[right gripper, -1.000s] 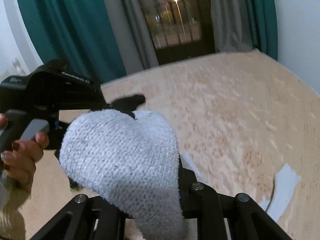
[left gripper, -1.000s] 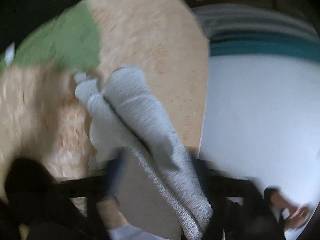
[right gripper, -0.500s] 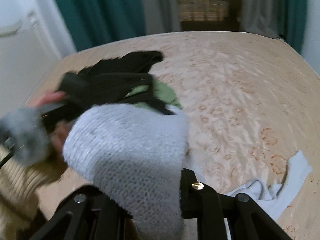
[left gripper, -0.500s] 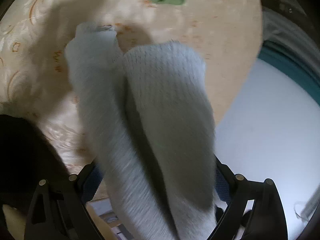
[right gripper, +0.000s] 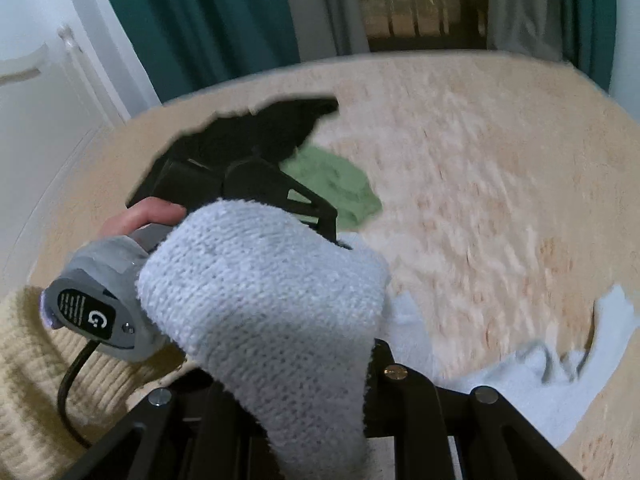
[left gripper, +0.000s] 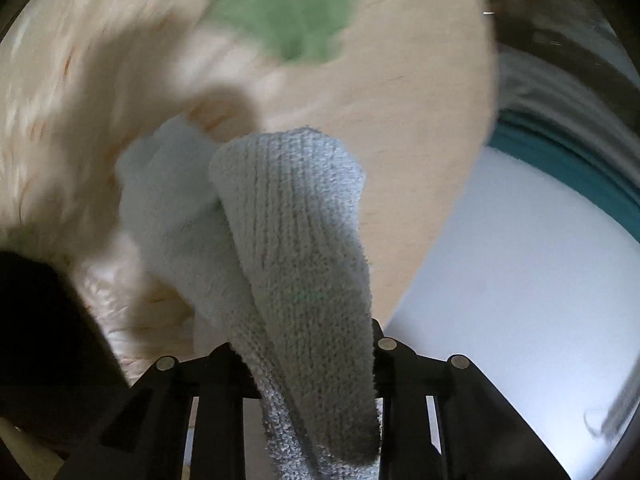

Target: Fold clothes

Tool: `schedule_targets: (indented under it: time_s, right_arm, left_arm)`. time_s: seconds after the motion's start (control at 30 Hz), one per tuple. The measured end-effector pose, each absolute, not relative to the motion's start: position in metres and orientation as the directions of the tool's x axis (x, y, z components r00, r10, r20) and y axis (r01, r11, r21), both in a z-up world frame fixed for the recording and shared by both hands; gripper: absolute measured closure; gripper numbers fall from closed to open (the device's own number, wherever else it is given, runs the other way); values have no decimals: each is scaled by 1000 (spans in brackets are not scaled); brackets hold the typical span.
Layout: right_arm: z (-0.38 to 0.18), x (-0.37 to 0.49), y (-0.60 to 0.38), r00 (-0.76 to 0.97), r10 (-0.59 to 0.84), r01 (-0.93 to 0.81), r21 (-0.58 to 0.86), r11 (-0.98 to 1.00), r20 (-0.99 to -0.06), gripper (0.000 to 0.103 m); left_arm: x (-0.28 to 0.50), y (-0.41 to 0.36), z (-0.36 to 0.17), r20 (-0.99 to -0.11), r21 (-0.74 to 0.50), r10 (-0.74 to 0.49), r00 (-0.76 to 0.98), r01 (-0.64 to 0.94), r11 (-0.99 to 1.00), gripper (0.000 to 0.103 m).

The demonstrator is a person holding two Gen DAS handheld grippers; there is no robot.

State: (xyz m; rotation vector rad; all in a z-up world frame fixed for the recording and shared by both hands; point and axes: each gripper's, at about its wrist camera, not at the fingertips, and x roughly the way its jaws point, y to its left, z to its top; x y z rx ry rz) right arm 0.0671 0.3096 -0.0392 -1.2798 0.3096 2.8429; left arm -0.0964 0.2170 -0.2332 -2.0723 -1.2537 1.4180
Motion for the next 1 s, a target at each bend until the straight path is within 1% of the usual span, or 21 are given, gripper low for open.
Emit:
schedule_targets:
  time_s: [0.13,0.23,0.3,0.4,0.5,0.57,0.67,0.73,0.83,0.93,1.0]
  right_arm:
    - [9,62,296,-775,-74,-43,168,-985,-627,87]
    - [47,57,294,-846,-108,-15,227,-974,-522,87]
    - [77,55,293,-889,-128,11,259,-966,-440,87]
    - [118,59,290,-932,-140,50,263,-963,-335,87]
    - [160,66,299,-956,-191,112,325,-939,-223,87]
    - [185,74,309,-961,-227,157,367,-917,-157,87]
    - [213,88,324,-965,-248,195,395,-898,-87,87]
    - [219,98,336,-969,-238,193,404,-894,-65,87]
    - [215,111,356,-982,-176,132,416,-900,-69,87]
    - [200,117,387,-987,-106,38,468,-883,-120,87]
    - [192,123,406,-986,-26,-54,459,-887,-167,87]
  left_arm:
    - [-126,195,-131,-560,-786,828,-38,342,-515,77]
    - [-141,179,-44,-550,-829,821,-155,220,-514,77]
    - [-143,173,14,-537,-843,814,-221,133,-521,77]
    - [-135,170,96,-520,-841,800,-300,14,-541,77]
    - [-121,173,164,-484,-835,799,-357,-84,-544,77]
    - [-111,177,200,-461,-830,801,-382,-134,-542,77]
    - [-94,192,239,-468,-783,776,-423,-208,-586,77]
    - [-85,216,252,-501,-733,749,-434,-247,-634,77]
    - [-93,262,240,-545,-714,750,-374,-262,-649,77]
    - [-112,312,204,-569,-741,781,-259,-251,-623,77]
    - [-118,347,182,-563,-766,807,-179,-255,-591,77]
